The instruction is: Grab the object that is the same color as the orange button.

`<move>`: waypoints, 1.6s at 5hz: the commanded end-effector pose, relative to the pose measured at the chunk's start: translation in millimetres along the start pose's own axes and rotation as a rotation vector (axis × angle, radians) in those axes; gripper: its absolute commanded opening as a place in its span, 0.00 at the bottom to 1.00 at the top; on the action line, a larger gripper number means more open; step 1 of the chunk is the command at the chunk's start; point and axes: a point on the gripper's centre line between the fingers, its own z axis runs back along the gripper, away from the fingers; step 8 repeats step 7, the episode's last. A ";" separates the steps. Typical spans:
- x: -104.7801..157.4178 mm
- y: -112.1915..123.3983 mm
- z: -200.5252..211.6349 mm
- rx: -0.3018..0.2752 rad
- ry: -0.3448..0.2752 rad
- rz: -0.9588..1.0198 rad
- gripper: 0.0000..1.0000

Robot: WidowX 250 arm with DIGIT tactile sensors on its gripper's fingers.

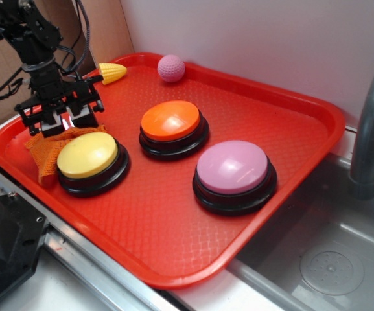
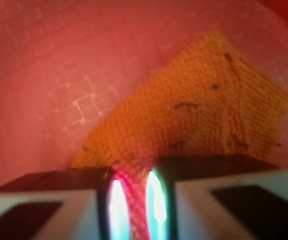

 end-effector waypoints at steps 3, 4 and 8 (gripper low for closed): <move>13.4 -32.1 109.5 -0.069 0.002 -0.548 0.00; -7.7 -45.4 144.4 -0.147 -0.006 -0.744 0.00; -61.7 -54.3 162.8 -0.197 -0.004 -0.957 0.00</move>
